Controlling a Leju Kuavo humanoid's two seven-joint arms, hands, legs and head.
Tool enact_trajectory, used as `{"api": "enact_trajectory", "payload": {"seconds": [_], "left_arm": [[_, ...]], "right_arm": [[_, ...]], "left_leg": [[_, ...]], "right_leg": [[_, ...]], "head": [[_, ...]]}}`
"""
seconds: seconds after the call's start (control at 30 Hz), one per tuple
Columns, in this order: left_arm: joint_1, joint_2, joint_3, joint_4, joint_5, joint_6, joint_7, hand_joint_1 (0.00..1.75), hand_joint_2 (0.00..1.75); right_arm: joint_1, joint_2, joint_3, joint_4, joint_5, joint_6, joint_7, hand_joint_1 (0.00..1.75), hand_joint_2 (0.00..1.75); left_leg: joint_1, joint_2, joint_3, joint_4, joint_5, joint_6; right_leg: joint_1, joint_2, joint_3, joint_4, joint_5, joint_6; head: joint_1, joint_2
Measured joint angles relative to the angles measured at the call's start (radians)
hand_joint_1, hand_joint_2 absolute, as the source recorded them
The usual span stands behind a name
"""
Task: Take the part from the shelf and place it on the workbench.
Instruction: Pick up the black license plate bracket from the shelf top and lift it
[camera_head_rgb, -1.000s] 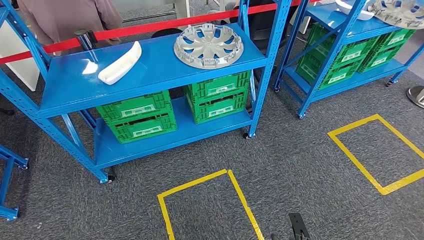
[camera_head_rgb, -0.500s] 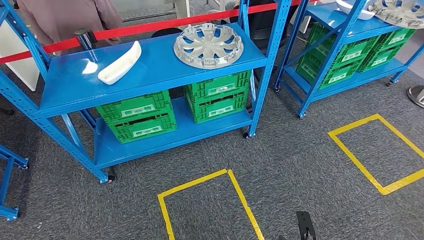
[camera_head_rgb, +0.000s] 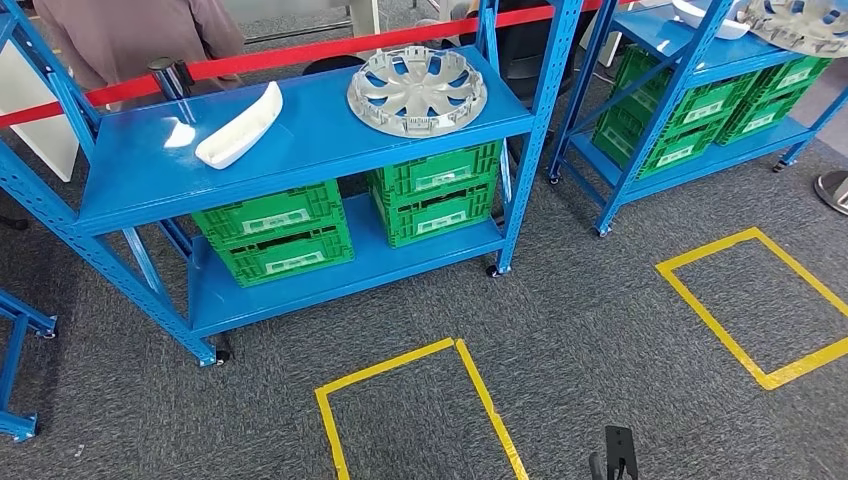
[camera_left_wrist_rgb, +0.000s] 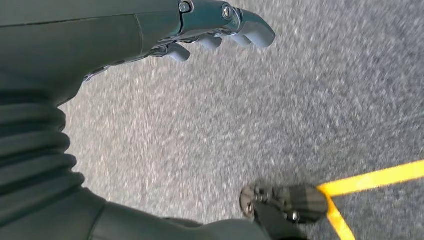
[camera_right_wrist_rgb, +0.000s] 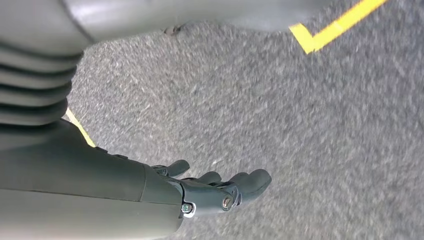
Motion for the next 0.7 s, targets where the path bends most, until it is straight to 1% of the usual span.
{"api": "enact_trajectory", "payload": {"seconds": [0.1, 0.2, 0.23, 0.33, 0.37, 0.57, 0.7], "left_arm": [[-0.01, -0.014, 0.017, 0.014, -0.045, 0.077, -0.007, 0.0, 1.75], [-0.013, -0.02, 0.042, 0.021, -0.035, 0.109, -0.011, 0.0, 1.75], [-0.014, -0.021, 0.05, 0.024, -0.031, 0.114, -0.012, 0.0, 1.31], [-0.014, -0.022, 0.067, 0.029, -0.028, 0.125, -0.017, 0.0, 0.0], [-0.014, -0.022, 0.07, 0.03, -0.032, 0.128, -0.018, 0.0, 0.0], [-0.017, -0.019, 0.071, 0.036, -0.067, 0.131, -0.008, 0.0, 0.0], [-0.018, -0.017, 0.071, 0.038, -0.067, 0.131, -0.005, 0.0, 0.0]], "right_arm": [[-0.015, 0.007, -0.063, 0.011, 0.097, -0.049, -0.021, 0.0, 0.0], [-0.023, 0.007, -0.097, 0.015, 0.117, -0.059, -0.038, 0.0, 0.0], [-0.025, 0.007, -0.106, 0.016, 0.119, -0.06, -0.043, 0.0, 0.0], [-0.028, 0.006, -0.127, 0.017, 0.12, -0.055, -0.062, 0.0, 1.31], [-0.028, 0.005, -0.131, 0.017, 0.12, -0.051, -0.072, 0.0, 1.75], [-0.038, -0.03, -0.15, 0.017, 0.126, -0.049, -0.179, 0.0, 1.75], [-0.062, -0.05, -0.153, 0.017, 0.139, -0.07, -0.222, 0.0, 1.75]], "left_leg": [[0.0, 0.0, 0.0, 0.0, 0.0, 0.0], [0.0, 0.0, 0.0, 0.0, 0.0, 0.0], [0.0, 0.0, 0.0, 0.0, 0.0, 0.0], [0.0, 0.0, 0.0, 0.0, 0.0, 0.0], [0.0, 0.0, 0.0, 0.0, 0.0, 0.0], [0.0, 0.0, 0.0, 0.0, 0.0, 0.0], [0.0, 0.0, 0.0, 0.0, 0.0, 0.0]], "right_leg": [[0.0, 0.0, 0.0, 0.0, 0.0, 0.0], [0.0, 0.0, 0.0, 0.0, 0.0, 0.0], [0.0, 0.0, 0.0, 0.0, 0.0, 0.0], [0.0, 0.0, 0.0, 0.0, 0.0, 0.0], [0.0, 0.0, 0.0, 0.0, 0.0, 0.0], [0.0, 0.0, 0.0, 0.0, 0.0, 0.0], [0.0, 0.0, 0.0, 0.0, 0.001, 0.001]], "head": [[0.0, 0.0], [0.0, 0.0], [0.0, 0.0], [0.0, 0.0], [0.0, 0.0], [0.0, 0.0], [0.0, 0.0]]}}
